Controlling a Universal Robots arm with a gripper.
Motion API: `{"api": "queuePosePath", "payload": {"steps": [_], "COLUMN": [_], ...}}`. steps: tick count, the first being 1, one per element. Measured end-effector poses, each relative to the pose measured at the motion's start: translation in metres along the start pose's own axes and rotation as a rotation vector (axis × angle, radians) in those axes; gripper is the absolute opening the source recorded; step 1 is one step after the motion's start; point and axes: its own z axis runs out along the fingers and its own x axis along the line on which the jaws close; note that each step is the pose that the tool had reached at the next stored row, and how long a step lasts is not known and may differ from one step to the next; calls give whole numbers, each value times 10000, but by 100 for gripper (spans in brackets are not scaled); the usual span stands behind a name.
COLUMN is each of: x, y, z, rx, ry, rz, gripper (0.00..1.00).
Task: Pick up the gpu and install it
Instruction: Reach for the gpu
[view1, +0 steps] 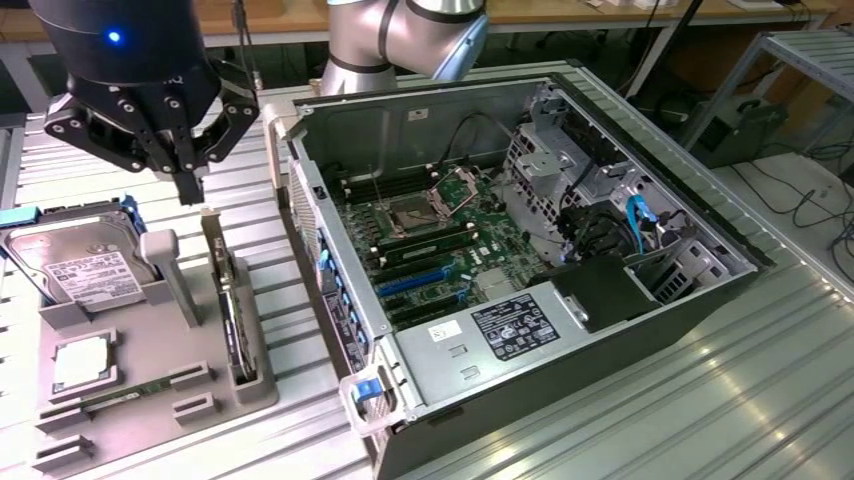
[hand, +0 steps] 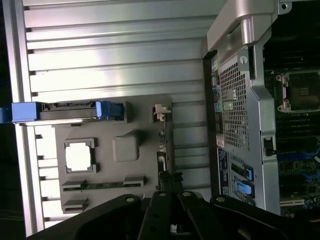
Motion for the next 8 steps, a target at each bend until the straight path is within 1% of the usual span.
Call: {"api": "queuePosePath", "payload": {"steps": [5,7,8], "x": [27,47,54], "y": [-93,-185,-205], "z": [-2,-4,-4], "rx": [0,1,1], "ry": [-1,1,1], "rz": [0,0,0], "gripper": [11,11,11]}}
